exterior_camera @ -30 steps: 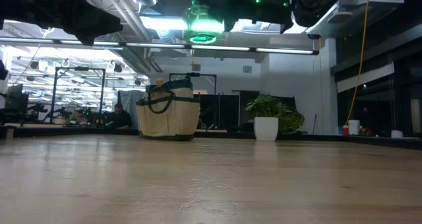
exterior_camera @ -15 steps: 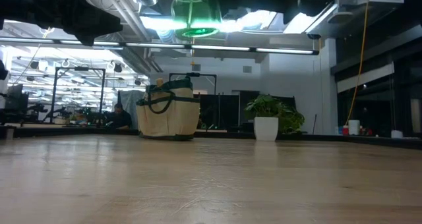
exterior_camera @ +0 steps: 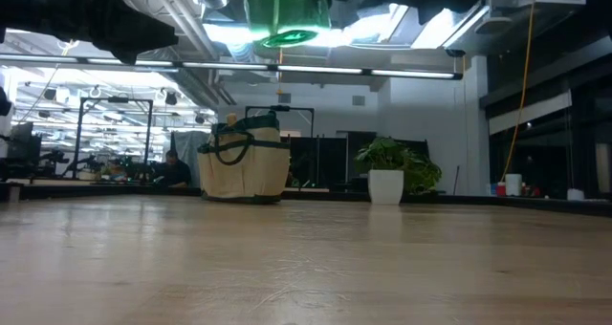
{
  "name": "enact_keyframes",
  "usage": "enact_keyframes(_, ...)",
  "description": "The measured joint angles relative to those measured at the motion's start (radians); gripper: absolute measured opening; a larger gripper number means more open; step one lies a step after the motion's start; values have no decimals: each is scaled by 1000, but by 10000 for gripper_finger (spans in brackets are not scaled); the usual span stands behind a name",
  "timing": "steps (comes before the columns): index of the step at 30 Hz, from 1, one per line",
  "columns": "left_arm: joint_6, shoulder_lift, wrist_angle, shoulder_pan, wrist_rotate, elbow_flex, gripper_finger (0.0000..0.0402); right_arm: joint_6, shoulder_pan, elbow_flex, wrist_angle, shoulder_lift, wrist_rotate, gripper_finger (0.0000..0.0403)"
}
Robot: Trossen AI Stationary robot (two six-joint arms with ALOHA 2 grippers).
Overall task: Pick & Place Garden tools in Gardening bag
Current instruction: Put the green spray bottle into the gardening bag
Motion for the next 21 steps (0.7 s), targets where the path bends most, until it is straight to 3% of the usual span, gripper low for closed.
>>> enact_keyframes(9,-3,0,0,0,-1,0,132,-4,17,0,26,24,1,152)
enact_keyframes(15,-4,0,1,0,-2,0,136,2,10,1,185,122,40,152)
enact_keyframes(21,-165,16,11,0,11,1,134,13,-11,0,261,195,34,152)
